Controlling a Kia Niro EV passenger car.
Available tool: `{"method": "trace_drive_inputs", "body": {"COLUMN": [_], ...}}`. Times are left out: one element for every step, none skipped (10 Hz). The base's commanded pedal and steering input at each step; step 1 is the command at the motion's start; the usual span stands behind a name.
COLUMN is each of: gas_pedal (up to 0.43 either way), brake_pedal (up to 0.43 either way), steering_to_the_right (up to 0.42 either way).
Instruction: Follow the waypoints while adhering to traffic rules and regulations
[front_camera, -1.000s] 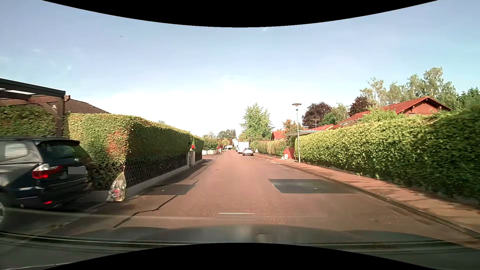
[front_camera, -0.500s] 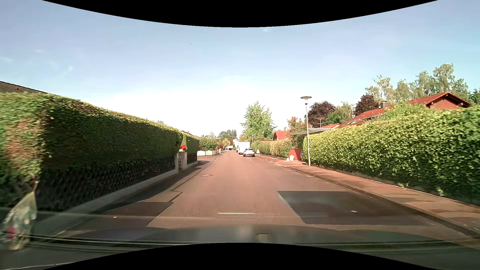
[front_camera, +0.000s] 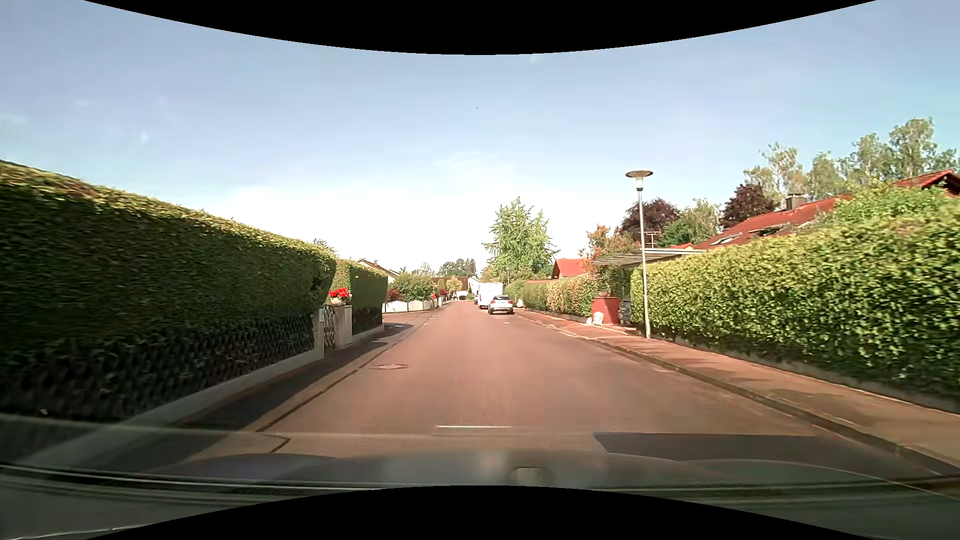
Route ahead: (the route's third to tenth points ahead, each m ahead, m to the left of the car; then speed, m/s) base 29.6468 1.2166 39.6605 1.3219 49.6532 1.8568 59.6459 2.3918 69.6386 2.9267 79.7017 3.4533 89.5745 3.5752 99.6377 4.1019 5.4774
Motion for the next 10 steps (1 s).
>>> {"method": "trace_drive_inputs", "body": {"gas_pedal": [0.11,0.11,0.11,0.11,0.11,0.11,0.11,0.11,0.11,0.11], "brake_pedal": [0.0,0.0,0.0,0.0,0.0,0.0,0.0,0.0,0.0,0.0], "steering_to_the_right": [-0.016,-0.017,-0.017,-0.018,-0.018,-0.019,-0.021,-0.022,-0.022,-0.023]}}
